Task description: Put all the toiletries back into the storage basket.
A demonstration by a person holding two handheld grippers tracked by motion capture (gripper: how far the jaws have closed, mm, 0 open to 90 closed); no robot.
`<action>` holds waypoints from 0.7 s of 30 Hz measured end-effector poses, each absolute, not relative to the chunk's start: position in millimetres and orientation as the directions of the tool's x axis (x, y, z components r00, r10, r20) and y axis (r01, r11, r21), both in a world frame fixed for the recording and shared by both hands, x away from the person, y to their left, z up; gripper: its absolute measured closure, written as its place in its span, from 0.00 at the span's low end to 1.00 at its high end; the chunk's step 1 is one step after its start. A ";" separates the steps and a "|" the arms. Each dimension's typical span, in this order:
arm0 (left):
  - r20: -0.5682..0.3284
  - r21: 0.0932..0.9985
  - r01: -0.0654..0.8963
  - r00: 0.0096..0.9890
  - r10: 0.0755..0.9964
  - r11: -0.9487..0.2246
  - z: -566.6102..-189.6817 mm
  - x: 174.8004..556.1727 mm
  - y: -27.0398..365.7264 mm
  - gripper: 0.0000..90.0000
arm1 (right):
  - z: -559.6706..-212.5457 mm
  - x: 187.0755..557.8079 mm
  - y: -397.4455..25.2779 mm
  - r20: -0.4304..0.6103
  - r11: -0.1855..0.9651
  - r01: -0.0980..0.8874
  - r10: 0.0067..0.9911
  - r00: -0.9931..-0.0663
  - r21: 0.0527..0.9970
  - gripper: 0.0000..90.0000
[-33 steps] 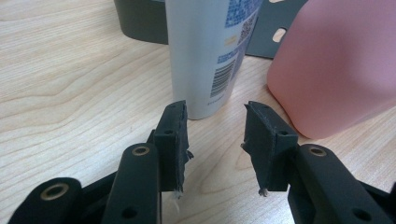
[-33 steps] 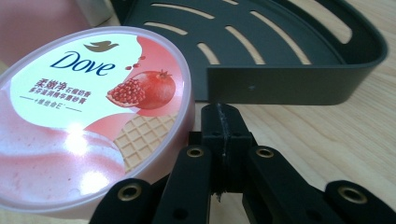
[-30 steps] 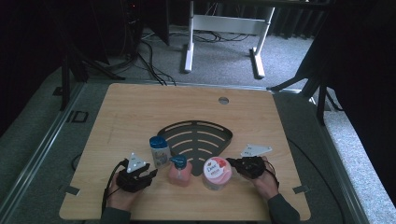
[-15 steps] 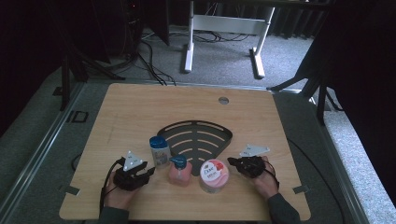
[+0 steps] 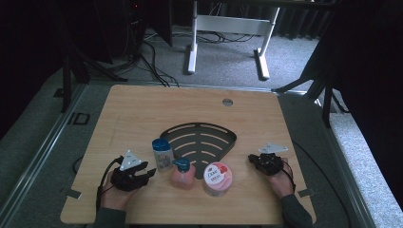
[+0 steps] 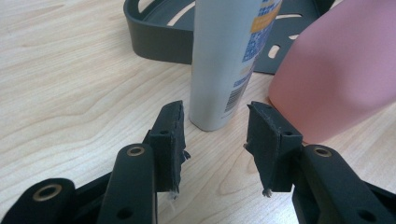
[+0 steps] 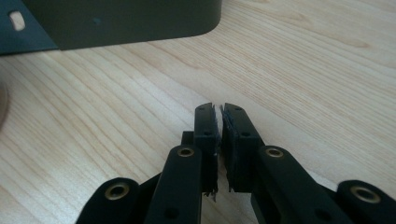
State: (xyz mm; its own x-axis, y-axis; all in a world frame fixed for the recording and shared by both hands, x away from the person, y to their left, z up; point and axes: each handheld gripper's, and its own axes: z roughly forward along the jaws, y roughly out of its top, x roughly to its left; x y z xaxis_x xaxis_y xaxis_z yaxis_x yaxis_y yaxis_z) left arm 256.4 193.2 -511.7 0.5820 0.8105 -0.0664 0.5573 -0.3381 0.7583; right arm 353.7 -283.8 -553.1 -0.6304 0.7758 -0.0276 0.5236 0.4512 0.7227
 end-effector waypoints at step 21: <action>-0.056 0.745 0.515 0.681 0.730 -0.423 -486.7 270.4 195.8 0.64 | -558.4 358.9 -291.5 0.077 0.386 0.525 0.747 -0.661 0.759 0.67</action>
State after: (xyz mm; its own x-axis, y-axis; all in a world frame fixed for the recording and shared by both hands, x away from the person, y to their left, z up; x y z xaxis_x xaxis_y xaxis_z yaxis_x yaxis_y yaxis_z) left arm 270.4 195.8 -486.7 0.6808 0.7304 -0.0558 0.5151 -0.4232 0.7454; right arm 358.9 -291.5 -558.4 -0.6605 0.7468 0.0772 0.5248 0.3858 0.7588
